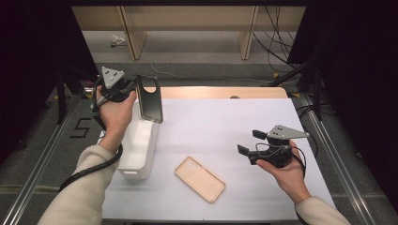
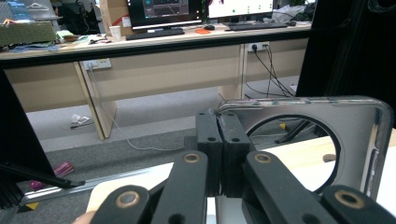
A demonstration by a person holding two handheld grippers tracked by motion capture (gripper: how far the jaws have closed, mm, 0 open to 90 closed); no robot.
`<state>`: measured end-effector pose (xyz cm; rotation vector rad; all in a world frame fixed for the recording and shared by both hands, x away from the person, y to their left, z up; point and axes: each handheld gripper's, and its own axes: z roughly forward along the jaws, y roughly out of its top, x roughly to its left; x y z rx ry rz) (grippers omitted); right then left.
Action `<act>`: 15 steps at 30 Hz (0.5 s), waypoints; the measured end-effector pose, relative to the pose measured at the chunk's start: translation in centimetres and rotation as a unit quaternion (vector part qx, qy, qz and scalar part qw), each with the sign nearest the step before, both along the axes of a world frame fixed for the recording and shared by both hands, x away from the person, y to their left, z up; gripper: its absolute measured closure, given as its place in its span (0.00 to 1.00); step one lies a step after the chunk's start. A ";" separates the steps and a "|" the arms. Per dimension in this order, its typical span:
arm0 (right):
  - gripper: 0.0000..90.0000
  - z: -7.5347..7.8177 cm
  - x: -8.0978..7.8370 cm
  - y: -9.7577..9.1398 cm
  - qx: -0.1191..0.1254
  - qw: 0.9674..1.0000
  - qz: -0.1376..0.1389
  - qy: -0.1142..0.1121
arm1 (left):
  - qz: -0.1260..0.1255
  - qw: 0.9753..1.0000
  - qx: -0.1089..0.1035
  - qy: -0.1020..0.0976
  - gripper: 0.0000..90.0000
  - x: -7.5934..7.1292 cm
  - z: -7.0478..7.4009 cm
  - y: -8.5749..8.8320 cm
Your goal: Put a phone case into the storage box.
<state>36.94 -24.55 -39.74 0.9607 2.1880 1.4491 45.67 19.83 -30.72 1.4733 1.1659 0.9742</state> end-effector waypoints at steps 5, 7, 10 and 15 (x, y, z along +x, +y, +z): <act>0.19 0.0 0.0 0.0 0.000 1.000 0.000 0.001 | 0.005 1.000 0.000 0.003 0.98 0.3 -0.3 0.4; 0.19 0.0 0.0 0.0 -0.001 1.000 0.000 0.001 | 0.007 1.000 0.003 0.003 0.98 0.4 -0.4 0.5; 0.19 0.0 0.0 0.0 -0.001 1.000 0.000 0.001 | 0.009 1.000 0.003 0.003 0.98 0.6 -0.4 0.6; 0.19 0.0 0.0 0.0 0.000 1.000 0.000 0.001 | 0.011 1.000 0.004 0.002 0.98 0.9 -0.5 0.9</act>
